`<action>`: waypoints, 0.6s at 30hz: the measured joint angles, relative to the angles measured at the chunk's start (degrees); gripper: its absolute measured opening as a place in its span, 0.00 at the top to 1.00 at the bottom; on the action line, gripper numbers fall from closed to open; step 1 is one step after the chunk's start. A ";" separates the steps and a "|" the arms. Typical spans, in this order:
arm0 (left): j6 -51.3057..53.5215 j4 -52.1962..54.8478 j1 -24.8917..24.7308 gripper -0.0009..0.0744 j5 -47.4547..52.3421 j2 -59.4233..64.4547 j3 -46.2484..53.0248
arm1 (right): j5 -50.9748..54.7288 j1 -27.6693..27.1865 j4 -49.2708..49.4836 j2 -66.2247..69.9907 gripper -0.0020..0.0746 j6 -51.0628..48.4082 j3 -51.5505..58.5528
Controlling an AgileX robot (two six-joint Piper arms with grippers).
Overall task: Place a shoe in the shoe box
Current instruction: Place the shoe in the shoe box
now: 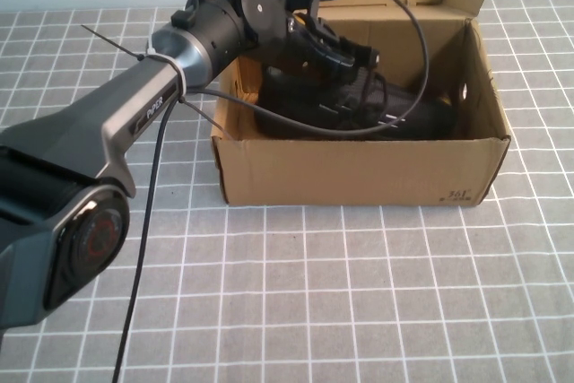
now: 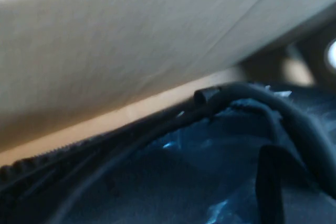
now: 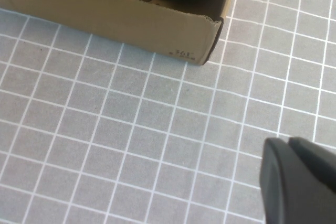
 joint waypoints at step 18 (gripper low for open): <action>1.68 -4.74 0.35 0.99 -8.22 0.03 0.00 | 0.62 0.00 0.00 0.00 0.99 0.00 0.00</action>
